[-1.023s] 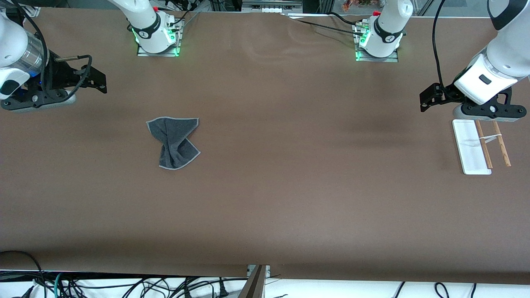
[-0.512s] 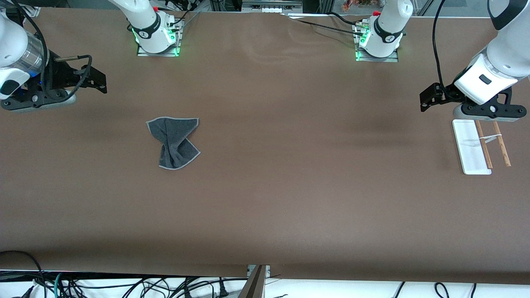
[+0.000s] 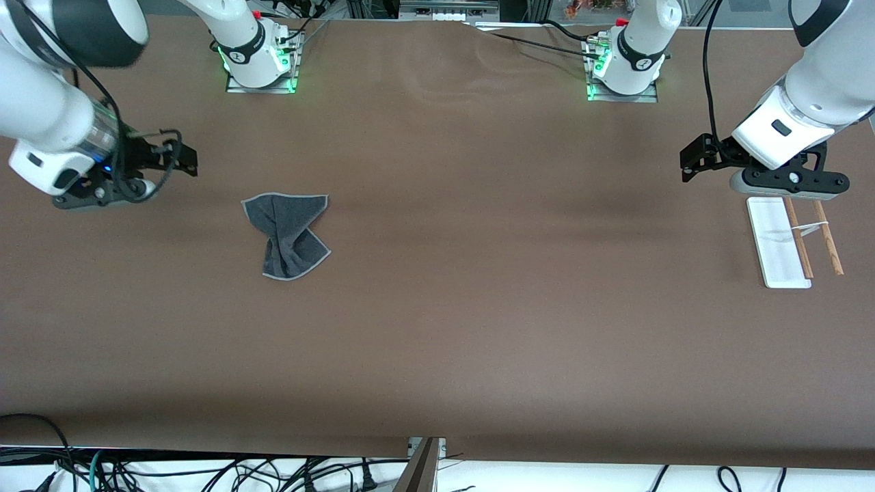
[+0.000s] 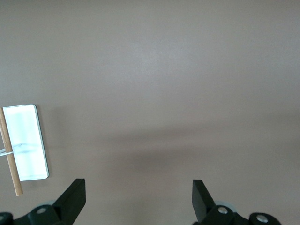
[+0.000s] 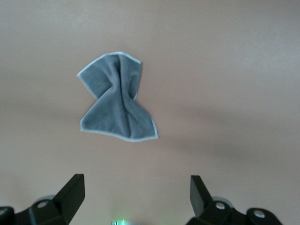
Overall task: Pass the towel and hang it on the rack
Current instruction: 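Move the right gripper down to the grey towel's edge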
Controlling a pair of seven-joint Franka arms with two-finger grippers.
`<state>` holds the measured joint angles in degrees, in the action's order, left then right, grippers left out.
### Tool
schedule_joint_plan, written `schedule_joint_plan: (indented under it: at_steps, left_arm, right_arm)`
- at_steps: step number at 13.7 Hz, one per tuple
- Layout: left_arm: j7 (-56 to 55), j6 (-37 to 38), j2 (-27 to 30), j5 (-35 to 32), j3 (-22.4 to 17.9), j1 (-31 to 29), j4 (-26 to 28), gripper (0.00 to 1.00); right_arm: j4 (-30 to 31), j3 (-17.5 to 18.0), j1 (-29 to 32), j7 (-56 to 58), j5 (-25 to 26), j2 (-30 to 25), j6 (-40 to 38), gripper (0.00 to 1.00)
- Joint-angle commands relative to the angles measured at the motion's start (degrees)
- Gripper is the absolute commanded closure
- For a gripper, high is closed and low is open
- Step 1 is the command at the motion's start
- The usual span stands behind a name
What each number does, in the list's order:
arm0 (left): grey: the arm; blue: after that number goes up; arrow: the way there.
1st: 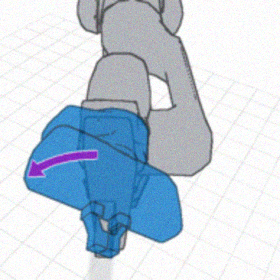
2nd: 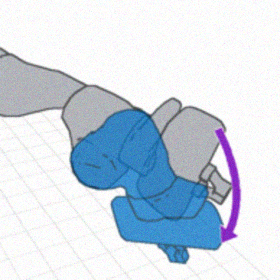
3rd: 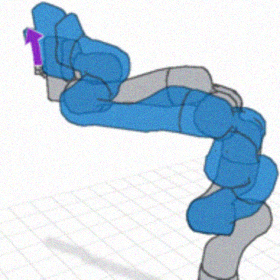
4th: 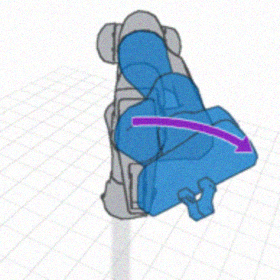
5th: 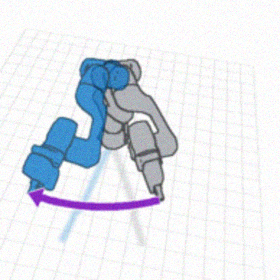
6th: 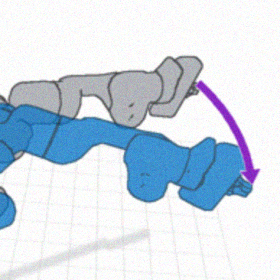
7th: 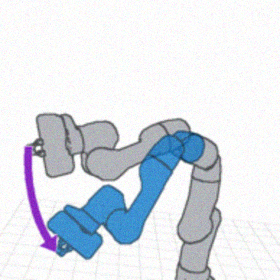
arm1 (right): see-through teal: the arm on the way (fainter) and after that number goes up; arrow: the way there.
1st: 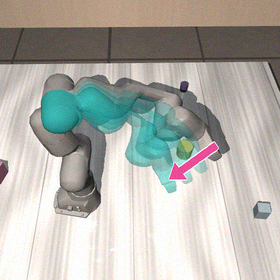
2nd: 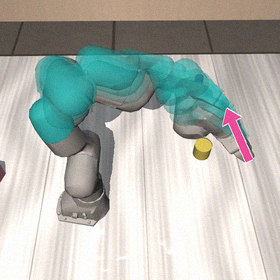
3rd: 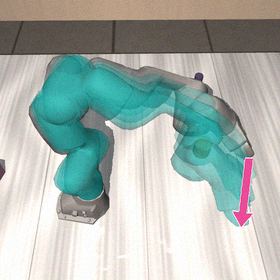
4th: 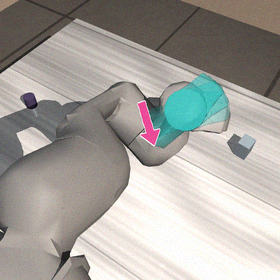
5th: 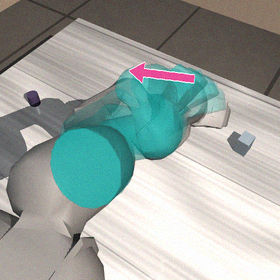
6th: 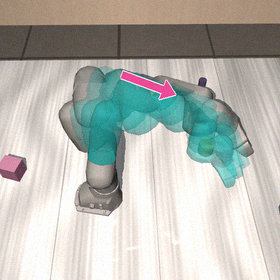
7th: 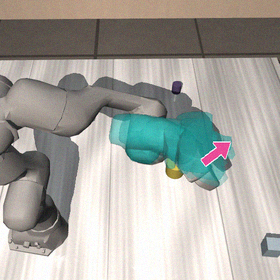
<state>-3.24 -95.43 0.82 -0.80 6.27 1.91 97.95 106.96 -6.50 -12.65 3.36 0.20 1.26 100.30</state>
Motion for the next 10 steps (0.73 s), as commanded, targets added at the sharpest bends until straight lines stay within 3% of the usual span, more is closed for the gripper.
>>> schedule_joint_plan:
  at_steps: [1, 6, 10]
  left_arm:
    - [0.43, 1.38, -0.82, -0.16, 0.15, 0.02, -1.89, 0.00]
    - [0.43, 1.38, -0.90, -0.16, 0.06, -0.06, -1.89, 0.00]
    - [0.43, 1.38, -0.82, -0.16, 0.15, -0.06, -1.89, 0.00]
  right_arm:
    - [21.03, -1.14, 0.61, 0.34, -0.37, -7.31, 16.97, 0.01]
    - [39.87, -1.93, 0.78, -1.86, -0.55, -3.39, 42.29, 0.03]
    - [41.05, -3.17, 0.87, -1.78, -0.55, 6.36, 55.32, 0.05]
